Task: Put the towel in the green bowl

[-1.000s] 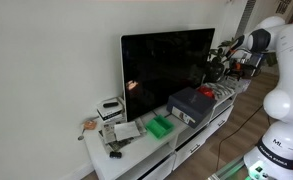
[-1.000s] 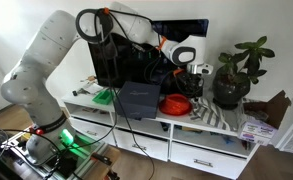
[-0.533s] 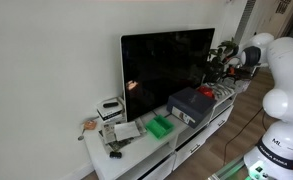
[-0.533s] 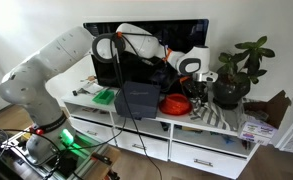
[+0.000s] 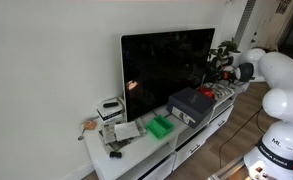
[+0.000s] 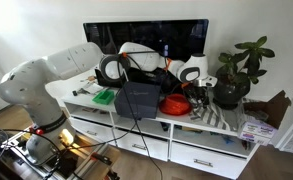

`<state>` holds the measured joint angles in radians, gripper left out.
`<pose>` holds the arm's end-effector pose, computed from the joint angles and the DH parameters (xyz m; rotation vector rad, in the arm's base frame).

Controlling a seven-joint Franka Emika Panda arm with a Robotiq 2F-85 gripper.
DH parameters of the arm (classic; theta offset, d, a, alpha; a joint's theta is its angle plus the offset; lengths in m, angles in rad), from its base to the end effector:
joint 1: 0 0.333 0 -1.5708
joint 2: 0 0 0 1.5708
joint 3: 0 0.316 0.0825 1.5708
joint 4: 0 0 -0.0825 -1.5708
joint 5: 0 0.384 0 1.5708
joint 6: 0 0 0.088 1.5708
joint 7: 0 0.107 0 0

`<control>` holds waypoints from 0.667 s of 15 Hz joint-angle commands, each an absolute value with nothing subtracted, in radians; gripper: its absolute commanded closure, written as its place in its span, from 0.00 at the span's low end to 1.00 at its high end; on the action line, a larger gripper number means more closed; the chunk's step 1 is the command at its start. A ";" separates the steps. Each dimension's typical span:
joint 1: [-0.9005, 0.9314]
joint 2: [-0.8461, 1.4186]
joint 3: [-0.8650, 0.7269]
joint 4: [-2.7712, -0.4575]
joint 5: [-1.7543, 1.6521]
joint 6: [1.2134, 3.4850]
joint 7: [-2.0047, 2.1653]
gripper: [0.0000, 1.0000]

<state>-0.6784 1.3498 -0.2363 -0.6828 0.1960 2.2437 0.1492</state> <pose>0.5828 -0.5735 0.1475 2.6618 -1.3859 0.3002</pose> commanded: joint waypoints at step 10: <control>-0.688 1.497 -0.201 -0.627 0.174 2.443 0.393 0.00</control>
<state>-0.6919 1.4968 -0.1959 -0.5834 0.1887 2.3654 0.3368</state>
